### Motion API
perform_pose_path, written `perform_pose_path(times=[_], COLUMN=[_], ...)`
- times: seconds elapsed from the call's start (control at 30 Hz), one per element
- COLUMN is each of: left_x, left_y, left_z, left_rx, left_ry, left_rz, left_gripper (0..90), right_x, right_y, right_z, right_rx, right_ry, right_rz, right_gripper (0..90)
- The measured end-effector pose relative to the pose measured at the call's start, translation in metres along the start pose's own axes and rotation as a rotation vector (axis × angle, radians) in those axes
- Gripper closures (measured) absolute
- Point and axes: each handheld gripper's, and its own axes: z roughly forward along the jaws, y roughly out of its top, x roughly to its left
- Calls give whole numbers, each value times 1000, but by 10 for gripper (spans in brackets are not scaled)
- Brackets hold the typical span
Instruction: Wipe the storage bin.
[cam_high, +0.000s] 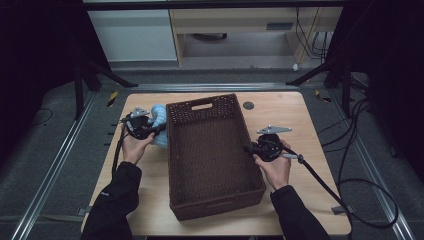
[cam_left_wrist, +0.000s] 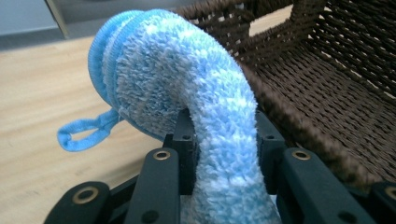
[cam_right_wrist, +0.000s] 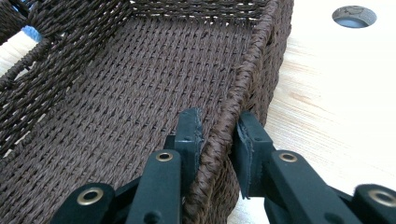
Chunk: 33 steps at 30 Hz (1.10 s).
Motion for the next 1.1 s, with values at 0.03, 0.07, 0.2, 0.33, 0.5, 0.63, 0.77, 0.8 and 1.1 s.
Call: perform_pose_path(times=[0.03,0.07,0.2,0.33,0.5,0.63,0.77,0.8,1.1], left_x=[1,3,8,3,-2,-6,-7,-8,-12], left_y=[0,0,-1,-1,-8,-20,-34,-38,-37], left_z=[0,1,2,-3,-5,5,19,22,2], left_rx=[-4,-9,-23,-32,2,69,148,161,118], left_ry=[4,6,14,4,-10,-13,-13,-18,-33], left_rz=[6,7,-1,29,58,86,91,88,88], left_gripper=[684,684,685,686,688,689,690,690,692], right_x=[0,0,0,0,0,0,0,0,-1], right_y=[0,0,0,0,0,0,0,0,1], right_z=[0,0,0,0,0,0,0,0,0], right_rx=[0,0,0,1,1,1,3,3,3], right_ry=[0,0,-1,-1,-2,-3,-5,-4,-6], right_rz=[0,1,-2,-2,-1,-2,-5,-4,-5], right_gripper=[734,734,734,734,733,734,734,734,734])
